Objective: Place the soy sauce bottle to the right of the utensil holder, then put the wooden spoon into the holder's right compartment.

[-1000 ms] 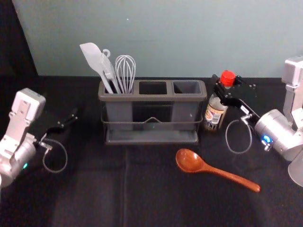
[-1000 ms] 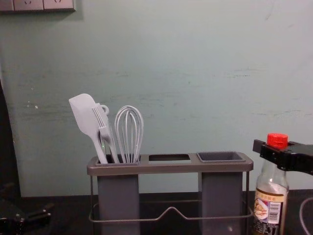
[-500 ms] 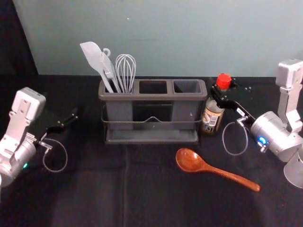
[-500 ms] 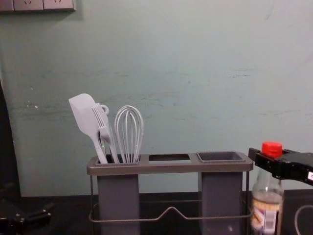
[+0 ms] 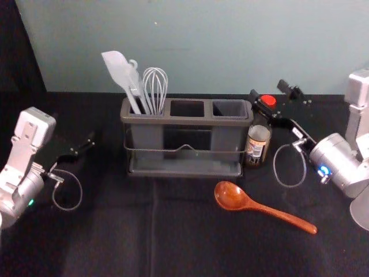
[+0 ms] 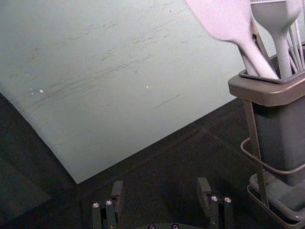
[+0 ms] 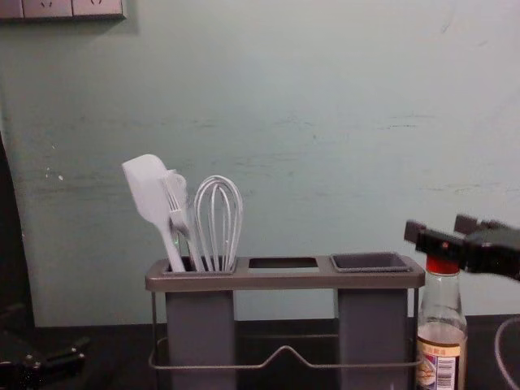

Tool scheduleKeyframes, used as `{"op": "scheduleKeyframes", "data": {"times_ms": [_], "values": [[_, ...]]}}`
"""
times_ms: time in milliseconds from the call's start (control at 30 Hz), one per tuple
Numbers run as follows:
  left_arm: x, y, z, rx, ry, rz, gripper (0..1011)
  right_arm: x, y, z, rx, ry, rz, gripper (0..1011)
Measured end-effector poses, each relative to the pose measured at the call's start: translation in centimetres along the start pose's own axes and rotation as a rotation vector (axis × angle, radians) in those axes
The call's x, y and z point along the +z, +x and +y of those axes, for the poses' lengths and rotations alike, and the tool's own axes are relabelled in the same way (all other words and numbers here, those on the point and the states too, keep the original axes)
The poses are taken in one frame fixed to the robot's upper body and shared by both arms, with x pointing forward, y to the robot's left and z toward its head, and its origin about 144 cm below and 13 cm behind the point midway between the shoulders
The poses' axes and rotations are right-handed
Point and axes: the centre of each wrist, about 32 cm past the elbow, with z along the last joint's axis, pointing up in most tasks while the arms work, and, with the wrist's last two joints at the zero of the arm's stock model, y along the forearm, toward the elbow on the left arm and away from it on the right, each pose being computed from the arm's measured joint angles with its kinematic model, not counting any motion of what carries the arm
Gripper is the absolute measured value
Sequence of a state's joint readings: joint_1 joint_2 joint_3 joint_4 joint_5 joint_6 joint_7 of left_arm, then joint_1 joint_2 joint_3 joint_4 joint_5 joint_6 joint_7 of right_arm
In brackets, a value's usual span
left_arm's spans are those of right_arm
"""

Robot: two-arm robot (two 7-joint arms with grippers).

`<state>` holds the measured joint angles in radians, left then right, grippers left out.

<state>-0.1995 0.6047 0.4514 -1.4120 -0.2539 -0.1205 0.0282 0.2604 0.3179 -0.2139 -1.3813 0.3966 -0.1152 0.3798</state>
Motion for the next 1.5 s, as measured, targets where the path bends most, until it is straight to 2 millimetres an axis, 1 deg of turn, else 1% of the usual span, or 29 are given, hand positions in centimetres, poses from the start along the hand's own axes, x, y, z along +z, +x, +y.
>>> {"op": "scheduleKeyframes", "data": {"times_ms": [33, 100, 133, 167, 200, 533, 733, 767, 867, 967, 1133, 1300, 1500], "values": [[0.0, 0.0, 0.0, 0.0, 0.0, 0.0, 1000, 0.5, -0.1, -0.2, 0.0, 0.011, -0.012, 893], [0.0, 0.0, 0.0, 0.0, 0.0, 0.0, 1000, 1.1, -0.3, -0.7, -0.002, 0.024, -0.028, 941], [0.0, 0.0, 0.0, 0.0, 0.0, 0.0, 1000, 1.2, -0.4, -0.8, -0.001, 0.028, -0.033, 941], [0.0, 0.0, 0.0, 0.0, 0.0, 0.0, 1000, 1.4, -0.5, -1.0, -0.001, 0.032, -0.037, 991], [0.0, 0.0, 0.0, 0.0, 0.0, 0.0, 1000, 1.6, -0.5, -1.1, -0.001, 0.037, -0.041, 1000], [0.0, 0.0, 0.0, 0.0, 0.0, 0.0, 1000, 2.9, -1.1, -3.0, -0.006, 0.067, -0.069, 1003], [0.0, 0.0, 0.0, 0.0, 0.0, 0.0, 1000, 3.5, -2.3, -4.9, -0.007, 0.043, -0.089, 1003], [0.0, 0.0, 0.0, 0.0, 0.0, 0.0, 1000, 3.5, -2.7, -5.5, -0.002, 0.032, -0.095, 1003], [0.0, 0.0, 0.0, 0.0, 0.0, 0.0, 1000, 3.5, -3.4, -6.5, 0.009, 0.006, -0.104, 1003], [0.0, 0.0, 0.0, 0.0, 0.0, 0.0, 1000, 3.2, -4.3, -8.1, 0.034, -0.049, -0.113, 1002], [0.0, 0.0, 0.0, 0.0, 0.0, 0.0, 1000, 2.6, -5.1, -9.4, 0.084, -0.131, -0.127, 1003], [0.0, 0.0, 0.0, 0.0, 0.0, 0.0, 1000, 1.9, -5.4, -9.8, 0.155, -0.217, -0.133, 1003], [0.0, 0.0, 0.0, 0.0, 0.0, 0.0, 1000, 1.1, -4.9, -9.2, 0.235, -0.3, -0.139, 1003]]}}
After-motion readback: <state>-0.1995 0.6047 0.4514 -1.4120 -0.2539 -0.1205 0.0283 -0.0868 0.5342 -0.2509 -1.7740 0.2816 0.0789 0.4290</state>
